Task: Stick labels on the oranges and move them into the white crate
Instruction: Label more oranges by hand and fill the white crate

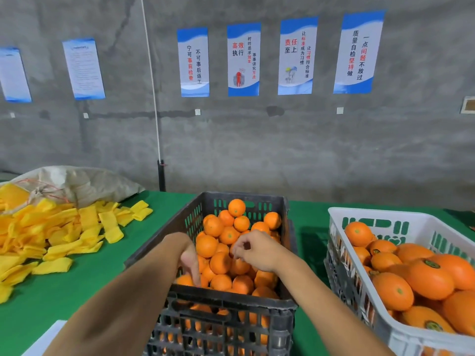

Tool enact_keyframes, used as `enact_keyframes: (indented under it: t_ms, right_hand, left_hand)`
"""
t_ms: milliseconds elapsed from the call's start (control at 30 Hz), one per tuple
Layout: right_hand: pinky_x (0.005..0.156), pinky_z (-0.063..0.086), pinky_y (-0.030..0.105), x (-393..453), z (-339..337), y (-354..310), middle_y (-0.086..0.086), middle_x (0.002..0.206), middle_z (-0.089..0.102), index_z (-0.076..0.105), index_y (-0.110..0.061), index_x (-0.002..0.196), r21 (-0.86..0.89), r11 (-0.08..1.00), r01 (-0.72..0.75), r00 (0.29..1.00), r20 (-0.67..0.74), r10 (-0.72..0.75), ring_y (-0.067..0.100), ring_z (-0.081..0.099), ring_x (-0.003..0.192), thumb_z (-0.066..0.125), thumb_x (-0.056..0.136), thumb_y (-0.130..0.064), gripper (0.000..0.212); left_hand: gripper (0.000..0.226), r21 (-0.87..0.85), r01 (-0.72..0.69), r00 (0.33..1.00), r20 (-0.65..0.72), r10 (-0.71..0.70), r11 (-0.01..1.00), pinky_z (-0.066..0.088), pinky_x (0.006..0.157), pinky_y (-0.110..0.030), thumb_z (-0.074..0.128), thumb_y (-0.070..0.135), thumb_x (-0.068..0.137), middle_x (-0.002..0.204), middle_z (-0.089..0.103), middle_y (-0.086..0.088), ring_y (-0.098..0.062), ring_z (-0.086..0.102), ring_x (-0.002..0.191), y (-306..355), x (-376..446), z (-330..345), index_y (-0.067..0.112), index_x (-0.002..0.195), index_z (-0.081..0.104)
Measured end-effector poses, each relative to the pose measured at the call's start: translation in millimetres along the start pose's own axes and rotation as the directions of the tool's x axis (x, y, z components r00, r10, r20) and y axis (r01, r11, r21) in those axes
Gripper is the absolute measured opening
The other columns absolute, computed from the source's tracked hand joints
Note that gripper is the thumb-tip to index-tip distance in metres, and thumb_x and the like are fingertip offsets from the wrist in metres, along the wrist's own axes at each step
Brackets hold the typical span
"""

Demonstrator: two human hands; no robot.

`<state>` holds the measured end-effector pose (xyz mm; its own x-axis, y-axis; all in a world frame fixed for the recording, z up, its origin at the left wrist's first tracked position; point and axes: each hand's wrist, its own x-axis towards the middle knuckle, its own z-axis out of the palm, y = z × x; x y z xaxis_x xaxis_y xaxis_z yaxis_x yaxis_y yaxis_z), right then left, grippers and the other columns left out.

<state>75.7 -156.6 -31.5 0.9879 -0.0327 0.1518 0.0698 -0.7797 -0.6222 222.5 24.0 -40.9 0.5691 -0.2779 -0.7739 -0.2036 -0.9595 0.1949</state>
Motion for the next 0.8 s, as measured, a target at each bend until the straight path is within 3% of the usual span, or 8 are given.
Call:
enact_keyframes:
  t_ms: [100, 167, 233, 300, 400, 533, 667, 800]
  right_hand:
    - [0.094, 0.055, 0.039, -3.6, -1.7, -6.0, -0.003, 0.11, 0.074, 0.076, -0.016, 0.108, 0.039, 0.999, 0.032, 0.992, -0.125, -0.027, 0.01, 0.066, 0.101, 0.062, 0.1, -0.026, 0.019]
    - [0.1, 0.052, 0.038, -8.7, -8.7, -15.2, 0.001, 0.127, 0.069, 0.067, -0.016, 0.129, 0.11, 0.993, 0.039, 0.965, -0.261, -0.009, 0.015, 0.066, 0.109, 0.059, 0.103, -0.033, 0.033]
    - [0.104, 0.048, 0.032, -20.0, -17.7, -24.7, 0.003, 0.14, 0.062, 0.057, -0.017, 0.143, 0.189, 0.981, 0.054, 0.935, -0.355, 0.017, 0.017, 0.063, 0.119, 0.053, 0.105, -0.038, 0.043]
    - [0.109, 0.044, 0.032, -37.0, -24.1, -29.6, 0.002, 0.145, 0.058, 0.051, -0.02, 0.148, 0.275, 0.958, 0.077, 0.909, -0.413, 0.045, 0.016, 0.059, 0.125, 0.048, 0.106, -0.044, 0.048]
    - [0.108, 0.048, 0.047, -73.8, -33.8, -38.1, 0.0, 0.143, 0.059, 0.05, -0.023, 0.148, 0.382, 0.914, 0.138, 0.85, -0.52, 0.089, 0.018, 0.059, 0.126, 0.048, 0.105, -0.046, 0.048]
    - [0.102, 0.053, 0.038, -138.6, -45.0, -36.8, -0.006, 0.136, 0.062, 0.056, -0.024, 0.143, 0.401, 0.875, 0.272, 0.715, -0.693, 0.096, 0.009, 0.061, 0.122, 0.057, 0.102, -0.042, 0.044]
    - [0.08, 0.057, 0.02, -203.5, -37.8, -15.3, -0.007, 0.126, 0.067, 0.059, -0.026, 0.138, 0.428, 0.848, 0.311, 0.647, -0.749, 0.141, 0.005, 0.067, 0.109, 0.069, 0.095, -0.039, 0.045]
    - [0.083, 0.057, 0.02, -248.8, -9.6, 19.5, -0.01, 0.124, 0.069, 0.066, -0.031, 0.13, 0.46, 0.846, 0.27, 0.653, -0.733, 0.19, 0.008, 0.067, 0.111, 0.076, 0.091, -0.041, 0.042]
  left_hand:
    - [0.062, -0.236, -0.266, 0.953, -0.21, 0.218, 0.935, 0.056, 0.097, -0.05, 0.082, 0.009, 0.083, 0.154, 0.042, -0.008, -0.039, 0.045, 0.138, 5.2, -37.0, -5.9, 0.011, 0.14, 0.058]
    - [0.056, -0.314, -0.517, 0.824, -0.435, 0.363, 0.797, 0.062, 0.086, -0.043, 0.084, 0.006, 0.08, 0.131, 0.063, -0.013, -0.031, 0.068, 0.112, 12.7, -61.1, -1.8, 0.017, 0.131, 0.065]
    - [0.054, -0.368, -0.726, 0.667, -0.585, 0.462, 0.581, 0.062, 0.084, -0.046, 0.083, -0.002, 0.078, 0.118, 0.068, -0.022, -0.031, 0.074, 0.093, 21.6, -87.7, 12.7, 0.018, 0.126, 0.066]
    - [0.055, -0.38, -0.859, 0.511, -0.684, 0.52, 0.344, 0.061, 0.083, -0.051, 0.079, -0.011, 0.078, 0.123, 0.065, -0.025, -0.04, 0.073, 0.092, 36.5, -116.1, 33.2, 0.015, 0.124, 0.064]
    - [0.058, -0.329, -0.939, 0.328, -0.771, 0.546, 0.099, 0.064, 0.073, -0.04, 0.074, -0.017, 0.079, 0.134, 0.055, -0.015, -0.036, 0.075, 0.084, 65.9, -149.7, 68.6, 0.01, 0.128, 0.058]
    - [0.069, -0.21, -0.975, 0.213, -0.825, 0.523, 0.065, 0.063, 0.069, -0.039, 0.075, -0.015, 0.079, 0.138, 0.046, -0.008, -0.029, 0.074, 0.074, 108.3, -166.9, 122.2, 0.016, 0.136, 0.052]
    - [0.081, 0.053, -0.97, 0.093, -0.82, 0.565, 0.236, 0.058, 0.065, -0.018, 0.079, 0.003, 0.078, 0.136, 0.043, 0.002, 0.002, 0.067, 0.091, 141.3, -156.2, 182.5, 0.026, 0.148, 0.044]
    - [0.082, 0.044, -0.961, 0.141, -0.771, 0.62, 0.274, 0.063, 0.068, -0.03, 0.073, 0.009, 0.084, 0.138, 0.038, 0.019, -0.014, 0.072, 0.078, 143.9, -122.9, 242.6, 0.044, 0.148, 0.036]
